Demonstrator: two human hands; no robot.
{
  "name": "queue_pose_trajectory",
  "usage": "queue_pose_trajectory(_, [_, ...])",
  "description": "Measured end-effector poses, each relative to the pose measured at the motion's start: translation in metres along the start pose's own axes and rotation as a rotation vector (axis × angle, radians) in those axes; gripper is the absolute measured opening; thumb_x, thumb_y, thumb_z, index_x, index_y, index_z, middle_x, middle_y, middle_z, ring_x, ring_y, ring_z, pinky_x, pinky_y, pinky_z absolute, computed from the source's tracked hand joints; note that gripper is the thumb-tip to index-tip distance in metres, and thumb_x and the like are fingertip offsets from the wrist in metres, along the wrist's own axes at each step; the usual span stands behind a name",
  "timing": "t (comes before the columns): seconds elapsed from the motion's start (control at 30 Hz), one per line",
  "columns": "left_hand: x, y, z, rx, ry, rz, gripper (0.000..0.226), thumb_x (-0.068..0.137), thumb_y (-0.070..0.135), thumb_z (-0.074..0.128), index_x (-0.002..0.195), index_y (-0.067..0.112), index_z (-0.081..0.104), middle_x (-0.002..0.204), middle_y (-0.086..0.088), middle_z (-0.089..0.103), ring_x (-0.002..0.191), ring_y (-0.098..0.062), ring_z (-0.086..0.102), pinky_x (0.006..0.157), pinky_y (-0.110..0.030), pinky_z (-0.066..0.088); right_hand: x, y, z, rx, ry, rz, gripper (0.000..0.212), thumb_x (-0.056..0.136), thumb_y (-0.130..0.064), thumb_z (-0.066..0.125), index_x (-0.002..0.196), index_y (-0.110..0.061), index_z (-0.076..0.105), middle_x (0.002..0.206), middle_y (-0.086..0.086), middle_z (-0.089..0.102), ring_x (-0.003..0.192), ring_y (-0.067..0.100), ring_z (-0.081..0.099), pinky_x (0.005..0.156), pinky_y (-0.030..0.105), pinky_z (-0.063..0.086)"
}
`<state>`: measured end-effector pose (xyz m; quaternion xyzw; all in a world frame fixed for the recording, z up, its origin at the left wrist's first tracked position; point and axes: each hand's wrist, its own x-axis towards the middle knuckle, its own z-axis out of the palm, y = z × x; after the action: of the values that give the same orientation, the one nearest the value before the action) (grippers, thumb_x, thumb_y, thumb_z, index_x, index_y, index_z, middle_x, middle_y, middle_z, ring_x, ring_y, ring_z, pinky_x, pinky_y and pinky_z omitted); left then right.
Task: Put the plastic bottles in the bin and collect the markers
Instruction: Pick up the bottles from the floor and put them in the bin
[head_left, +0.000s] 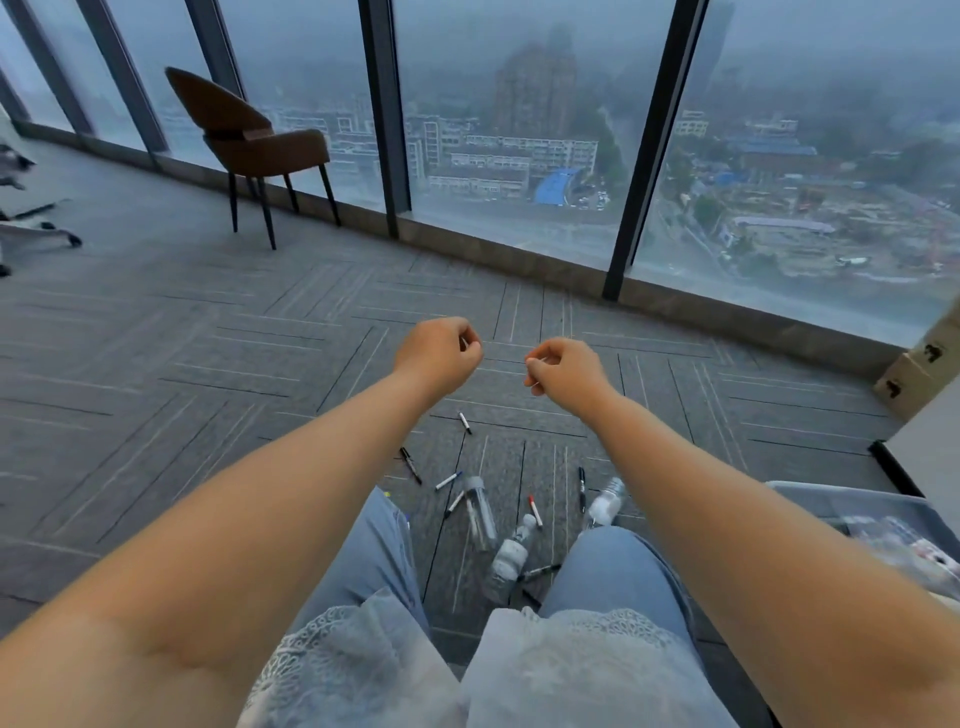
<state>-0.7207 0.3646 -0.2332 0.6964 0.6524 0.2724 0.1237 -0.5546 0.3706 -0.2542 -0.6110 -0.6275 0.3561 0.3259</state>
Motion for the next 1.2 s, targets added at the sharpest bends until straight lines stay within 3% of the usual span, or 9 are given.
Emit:
queue_pose_trajectory(0.1, [0.004, -0.016, 0.002, -0.017, 0.004, -0.033, 0.017, 0.090, 0.023, 0.051, 0.093, 0.014, 0.065, 0.083, 0.002, 0.061, 0.078, -0.017, 0.055, 0.067, -0.031, 0.046, 0.007, 0.001, 0.013, -0.030, -0.028, 0.012, 0.010, 0.092, -0.011, 0.052, 0.089, -0.013, 0.062, 0.070, -0.002, 0.064, 0.067, 0.013, 0.060, 0.075, 0.031, 0.053])
queue_pose_trajectory(0.27, [0.014, -0.048, 0.018, -0.071, -0.044, -0.089, 0.015, 0.090, 0.023, 0.050, 0.089, 0.017, 0.063, 0.078, 0.003, 0.060, 0.074, -0.018, 0.056, 0.067, -0.032, 0.048, 0.025, 0.010, 0.040, -0.052, -0.058, 0.067, 0.020, 0.092, -0.011, 0.052, 0.075, -0.021, 0.055, 0.069, 0.000, 0.064, 0.061, 0.012, 0.058, 0.060, 0.025, 0.048])
queue_pose_trajectory(0.53, [0.031, -0.095, 0.072, -0.058, -0.164, -0.227, 0.019, 0.089, 0.023, 0.050, 0.093, 0.014, 0.066, 0.089, -0.003, 0.067, 0.089, -0.025, 0.061, 0.076, -0.033, 0.049, 0.058, 0.063, 0.094, -0.092, -0.185, 0.194, 0.026, 0.091, -0.011, 0.051, 0.068, -0.022, 0.053, 0.066, -0.001, 0.063, 0.071, 0.019, 0.062, 0.072, 0.034, 0.052])
queue_pose_trajectory(0.67, [0.044, -0.123, 0.103, -0.089, -0.200, -0.333, 0.021, 0.089, 0.022, 0.050, 0.094, 0.011, 0.067, 0.096, -0.009, 0.069, 0.092, -0.029, 0.061, 0.074, -0.031, 0.047, 0.081, 0.096, 0.111, -0.125, -0.278, 0.243, 0.013, 0.092, -0.011, 0.050, 0.082, -0.016, 0.058, 0.076, 0.004, 0.066, 0.066, 0.016, 0.061, 0.056, 0.022, 0.046])
queue_pose_trajectory(0.87, [0.072, -0.174, 0.162, -0.074, -0.289, -0.473, 0.021, 0.088, 0.019, 0.050, 0.094, 0.009, 0.068, 0.097, -0.009, 0.069, 0.093, -0.030, 0.061, 0.078, -0.035, 0.050, 0.130, 0.151, 0.136, -0.084, -0.342, 0.354, 0.009, 0.093, -0.012, 0.049, 0.091, -0.014, 0.058, 0.072, 0.000, 0.064, 0.062, 0.011, 0.059, 0.051, 0.019, 0.040])
queue_pose_trajectory(1.07, [0.095, -0.220, 0.233, -0.013, -0.426, -0.538, 0.018, 0.088, 0.022, 0.051, 0.094, 0.016, 0.067, 0.097, -0.006, 0.070, 0.093, -0.028, 0.062, 0.082, -0.039, 0.052, 0.164, 0.226, 0.173, -0.064, -0.403, 0.500, 0.010, 0.091, -0.010, 0.048, 0.091, -0.013, 0.058, 0.069, -0.003, 0.063, 0.063, 0.014, 0.059, 0.073, 0.032, 0.052])
queue_pose_trajectory(1.2, [0.103, -0.253, 0.279, 0.013, -0.496, -0.569, 0.017, 0.088, 0.024, 0.051, 0.091, 0.018, 0.065, 0.093, -0.004, 0.069, 0.091, -0.026, 0.062, 0.080, -0.038, 0.052, 0.185, 0.272, 0.200, -0.072, -0.409, 0.561, 0.012, 0.092, -0.009, 0.047, 0.093, -0.013, 0.058, 0.067, -0.005, 0.061, 0.060, 0.010, 0.057, 0.058, 0.023, 0.047])
